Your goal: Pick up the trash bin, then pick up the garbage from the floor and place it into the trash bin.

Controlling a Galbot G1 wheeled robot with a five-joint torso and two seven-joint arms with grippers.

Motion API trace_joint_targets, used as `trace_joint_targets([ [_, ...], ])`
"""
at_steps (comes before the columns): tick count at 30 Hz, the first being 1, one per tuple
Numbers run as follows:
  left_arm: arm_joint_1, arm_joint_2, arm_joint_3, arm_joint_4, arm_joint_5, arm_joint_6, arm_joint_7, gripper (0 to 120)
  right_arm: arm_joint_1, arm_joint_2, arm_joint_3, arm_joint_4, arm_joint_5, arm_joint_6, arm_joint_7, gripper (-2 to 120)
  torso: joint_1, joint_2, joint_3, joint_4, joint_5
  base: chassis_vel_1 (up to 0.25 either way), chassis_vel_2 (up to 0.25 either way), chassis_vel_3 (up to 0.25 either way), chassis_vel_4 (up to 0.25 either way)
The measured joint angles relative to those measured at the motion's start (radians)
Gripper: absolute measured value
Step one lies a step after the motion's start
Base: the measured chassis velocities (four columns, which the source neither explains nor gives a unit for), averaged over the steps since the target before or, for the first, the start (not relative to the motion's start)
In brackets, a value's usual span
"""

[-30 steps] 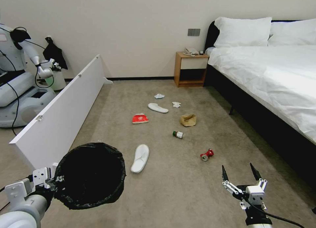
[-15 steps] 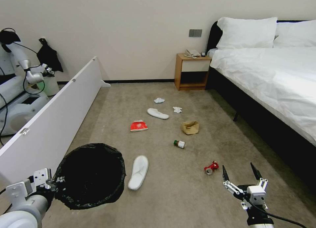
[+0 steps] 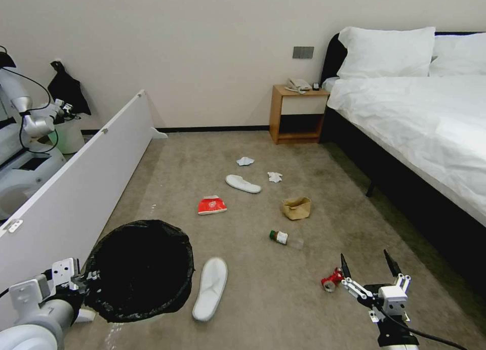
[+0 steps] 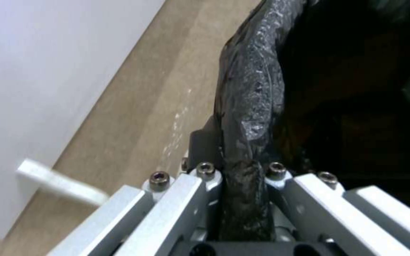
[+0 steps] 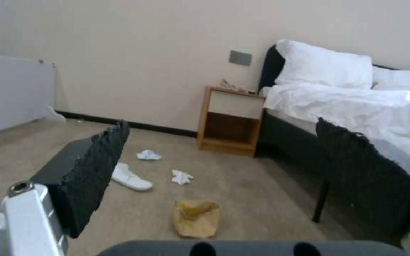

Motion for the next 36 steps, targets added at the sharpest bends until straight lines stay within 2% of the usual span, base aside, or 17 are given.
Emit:
trace_joint_targets([
  [12,-0.006,-0.008,0.011,-0.003,0.0,0.0,-0.002,3,-0.006,-0.009,0.004,0.009,-0.008,-0.003,0.006,100,0.0,0.0,0.0,-0.0002,-0.0001,-0.166,0.166,0.18,-0.17],
  [16,-0.005,-0.009,0.012,-0.004,0.001,0.0,-0.003,3,-0.017,-0.016,0.001,0.022,-0.035,-0.045,0.042,100,0.0,0.0,0.0,-0.0005,-0.0002,-0.048,0.058,0.044,-0.043],
  [22,-0.005,-0.007,0.012,-0.003,0.001,0.0,-0.003,3,-0.034,-0.042,-0.049,0.028,-0.004,-0.093,0.071,100,0.0,0.0,0.0,-0.0004,-0.0002,0.017,-0.001,-0.007,0.006],
  [25,-0.006,-0.006,0.013,-0.003,0.001,0.0,-0.003,3,-0.038,-0.054,-0.08,0.026,0.005,-0.109,0.102,100,0.0,0.0,0.0,-0.0002,-0.0002,0.0,0.0,0.0,0.0],
  [28,-0.005,-0.004,0.016,-0.004,0.001,0.0,-0.005,3,-0.04,-0.078,-0.144,0.016,0.01,-0.148,0.194,100,0.0,0.0,0.0,0.0,0.0,0.0,0.0,0.0,0.0],
  [36,0.0,-0.003,0.016,-0.015,0.0,0.0,-0.007,3,-0.009,-0.105,-0.196,0.003,0.068,-0.237,0.124,100,0.0,0.0,0.0,-0.0005,-0.0002,0.0,0.0,0.0,0.0],
])
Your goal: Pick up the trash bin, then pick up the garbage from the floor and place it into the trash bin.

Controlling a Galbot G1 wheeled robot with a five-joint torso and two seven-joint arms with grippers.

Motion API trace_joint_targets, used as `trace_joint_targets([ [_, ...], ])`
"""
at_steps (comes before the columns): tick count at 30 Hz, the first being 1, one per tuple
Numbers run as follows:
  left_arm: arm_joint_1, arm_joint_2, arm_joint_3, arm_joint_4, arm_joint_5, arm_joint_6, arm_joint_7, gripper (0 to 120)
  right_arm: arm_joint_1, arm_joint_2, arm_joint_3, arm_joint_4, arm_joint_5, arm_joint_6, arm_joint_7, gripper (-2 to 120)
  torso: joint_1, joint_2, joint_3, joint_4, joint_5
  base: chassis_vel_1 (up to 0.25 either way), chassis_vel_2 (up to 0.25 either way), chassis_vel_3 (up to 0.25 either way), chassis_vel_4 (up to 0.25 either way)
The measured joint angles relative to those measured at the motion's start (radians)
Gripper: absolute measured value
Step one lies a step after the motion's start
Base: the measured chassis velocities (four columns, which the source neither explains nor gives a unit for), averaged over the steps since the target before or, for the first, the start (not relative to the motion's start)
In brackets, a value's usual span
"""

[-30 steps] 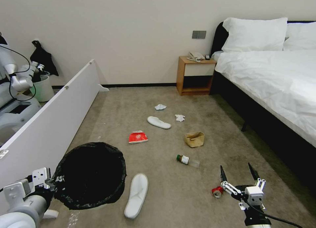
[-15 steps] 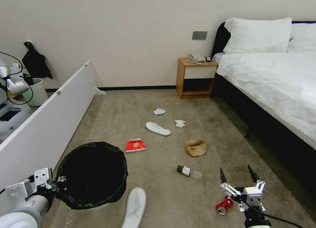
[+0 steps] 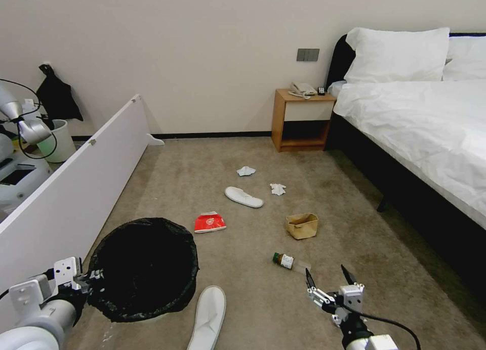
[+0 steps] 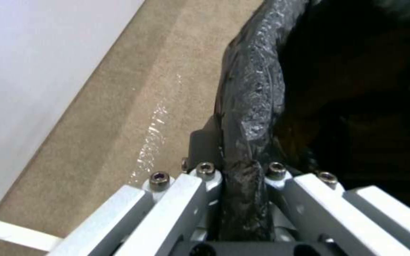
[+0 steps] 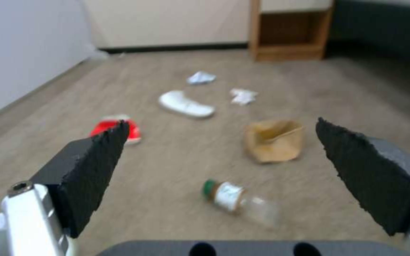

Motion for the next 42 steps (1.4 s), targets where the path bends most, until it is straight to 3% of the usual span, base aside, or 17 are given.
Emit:
trace_joint_targets([
  [8,0.016,0.0,0.003,-0.022,-0.043,0.0,-0.029,3,0.071,-0.072,-0.069,-0.008,0.141,-0.149,0.027,100,0.0,0.0,0.0,-0.0003,0.0,0.0,0.0,0.0,0.0],
  [10,0.015,-0.017,-0.008,-0.023,-0.04,0.0,-0.034,3,0.098,-0.101,-0.095,-0.017,0.166,-0.166,0.028,100,0.0,0.0,0.0,-0.0004,-0.0001,0.0,0.0,0.0,0.0],
  [11,0.024,-0.051,-0.027,-0.04,-0.042,0.0,-0.049,3,0.143,-0.13,-0.142,-0.033,0.198,-0.176,0.029,100,0.0,0.0,0.0,0.0006,0.0,0.0,0.0,0.0,0.0],
  [13,0.042,-0.065,-0.033,-0.052,-0.039,0.0,-0.049,3,0.173,-0.142,-0.179,-0.039,0.227,-0.187,0.025,100,0.0,0.0,0.0,0.0004,0.0,0.0,0.0,0.0,0.0],
  [19,0.132,-0.126,-0.05,-0.081,0.008,0.0,-0.028,3,0.319,-0.088,-0.374,-0.14,0.237,-0.212,0.041,100,0.0,0.0,0.0,0.0004,0.0,0.0,0.0,0.0,0.0],
  [26,0.135,-0.101,-0.096,-0.082,0.01,0.0,-0.023,3,0.387,-0.069,-0.463,-0.187,0.305,-0.317,0.119,100,0.0,0.0,0.0,-0.0001,-0.0002,0.0,0.0,0.0,0.0],
  [31,0.133,-0.076,-0.125,-0.082,-0.011,0.0,-0.024,3,0.476,-0.045,-0.561,-0.254,0.395,-0.451,0.216,100,0.0,0.0,0.0,0.0004,-0.0002,0.0,0.0,0.0,0.0],
  [42,0.144,-0.084,-0.14,-0.1,-0.016,0.0,-0.026,3,0.528,-0.03,-0.609,-0.33,0.464,-0.529,0.251,100,0.0,0.0,0.0,0.0001,-0.0001,0.0,0.0,0.0,0.0],
])
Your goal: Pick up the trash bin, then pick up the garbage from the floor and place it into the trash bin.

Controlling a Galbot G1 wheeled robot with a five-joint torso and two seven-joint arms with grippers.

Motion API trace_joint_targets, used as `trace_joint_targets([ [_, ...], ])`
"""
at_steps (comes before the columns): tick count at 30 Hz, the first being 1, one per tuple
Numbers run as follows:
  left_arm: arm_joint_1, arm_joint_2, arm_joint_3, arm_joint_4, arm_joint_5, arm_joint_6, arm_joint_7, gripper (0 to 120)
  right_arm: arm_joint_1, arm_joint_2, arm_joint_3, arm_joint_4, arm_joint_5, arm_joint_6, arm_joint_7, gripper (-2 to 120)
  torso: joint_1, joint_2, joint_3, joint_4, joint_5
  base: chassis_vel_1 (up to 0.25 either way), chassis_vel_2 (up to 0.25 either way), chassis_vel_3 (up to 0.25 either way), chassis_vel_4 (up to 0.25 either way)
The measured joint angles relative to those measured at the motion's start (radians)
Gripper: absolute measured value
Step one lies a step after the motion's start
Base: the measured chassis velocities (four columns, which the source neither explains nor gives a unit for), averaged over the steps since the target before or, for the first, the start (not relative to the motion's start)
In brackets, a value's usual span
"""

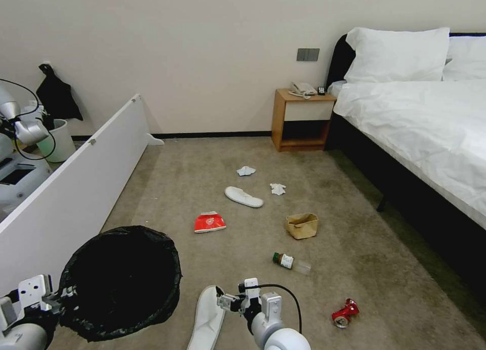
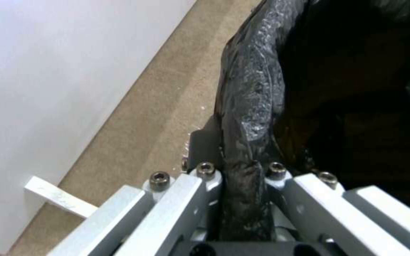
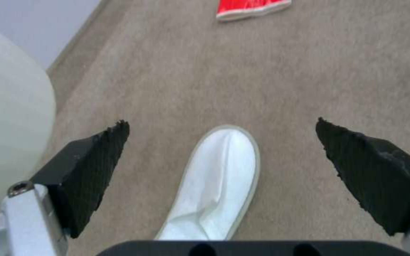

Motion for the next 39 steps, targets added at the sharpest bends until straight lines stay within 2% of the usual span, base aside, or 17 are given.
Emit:
trace_joint_targets([
  [18,0.031,-0.007,-0.033,-0.02,-0.008,0.0,0.0,3,0.092,0.066,-0.037,-0.172,0.086,-0.055,0.002,100,0.0,0.0,0.0,0.0,0.0,0.0,0.0,0.0,0.0],
  [39,0.054,-0.01,-0.054,-0.034,-0.015,0.0,-0.001,3,0.186,0.172,0.008,-0.392,0.161,-0.058,-0.043,100,0.0,0.0,0.0,0.0001,0.0,0.0,0.0,0.0,0.0],
])
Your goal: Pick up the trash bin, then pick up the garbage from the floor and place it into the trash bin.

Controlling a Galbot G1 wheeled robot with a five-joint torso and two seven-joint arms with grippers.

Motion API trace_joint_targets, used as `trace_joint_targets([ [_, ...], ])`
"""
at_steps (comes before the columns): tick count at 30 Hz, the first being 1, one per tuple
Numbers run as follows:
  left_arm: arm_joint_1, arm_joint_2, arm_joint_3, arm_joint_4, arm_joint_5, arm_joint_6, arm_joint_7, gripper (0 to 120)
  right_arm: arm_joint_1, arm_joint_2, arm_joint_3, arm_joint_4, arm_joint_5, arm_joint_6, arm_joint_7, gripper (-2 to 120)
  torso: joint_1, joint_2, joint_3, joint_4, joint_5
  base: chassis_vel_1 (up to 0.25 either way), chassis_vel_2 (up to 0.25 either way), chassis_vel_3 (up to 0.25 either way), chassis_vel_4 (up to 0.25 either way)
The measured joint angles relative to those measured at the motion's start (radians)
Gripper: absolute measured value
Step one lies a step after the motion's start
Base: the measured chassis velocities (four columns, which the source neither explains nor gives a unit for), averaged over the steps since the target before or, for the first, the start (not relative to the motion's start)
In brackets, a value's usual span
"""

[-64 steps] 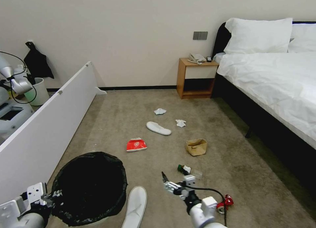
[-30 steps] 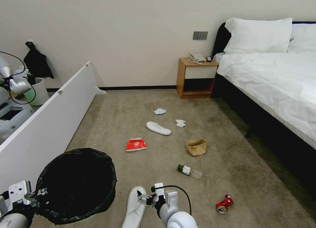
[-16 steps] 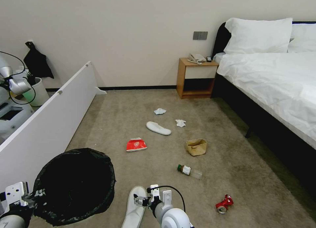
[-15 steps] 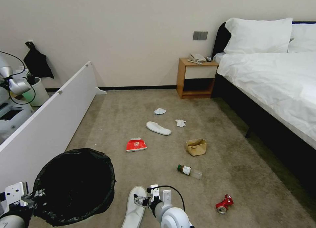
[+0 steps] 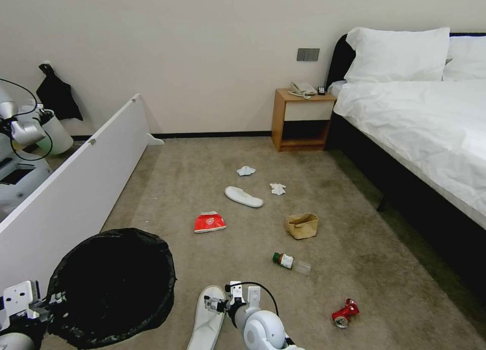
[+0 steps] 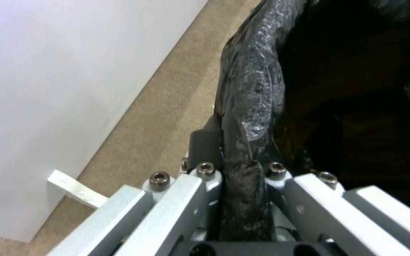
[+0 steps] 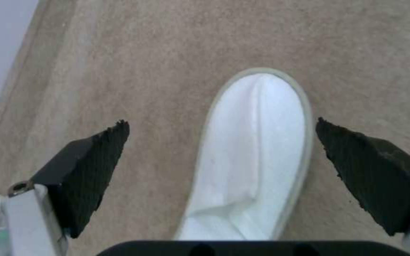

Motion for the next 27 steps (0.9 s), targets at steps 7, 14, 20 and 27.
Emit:
trace_joint_targets([
  [7,-0.002,-0.002,0.0,-0.001,0.0,0.0,-0.001,3,0.025,0.031,0.004,-0.065,0.005,0.004,-0.007,100,0.0,0.0,0.0,-0.0001,0.0,0.0,0.0,0.0,0.0],
  [14,0.0,-0.006,0.0,-0.004,0.002,0.0,-0.002,3,0.05,0.065,0.013,-0.14,0.006,0.011,-0.017,100,0.0,0.0,0.0,-0.0001,0.0,0.0,0.0,0.0,0.0],
  [20,0.0,-0.006,-0.005,-0.009,0.001,0.0,-0.003,3,0.068,0.078,0.028,-0.198,0.009,0.013,-0.021,100,0.0,0.0,0.0,-0.0001,0.0001,0.0,0.0,0.0,0.0],
  [27,0.001,-0.007,-0.006,-0.01,0.0,0.0,-0.003,3,0.075,0.08,0.039,-0.239,0.015,0.015,-0.028,100,0.0,0.0,0.0,-0.0001,0.0001,0.0,0.0,0.0,0.0],
])
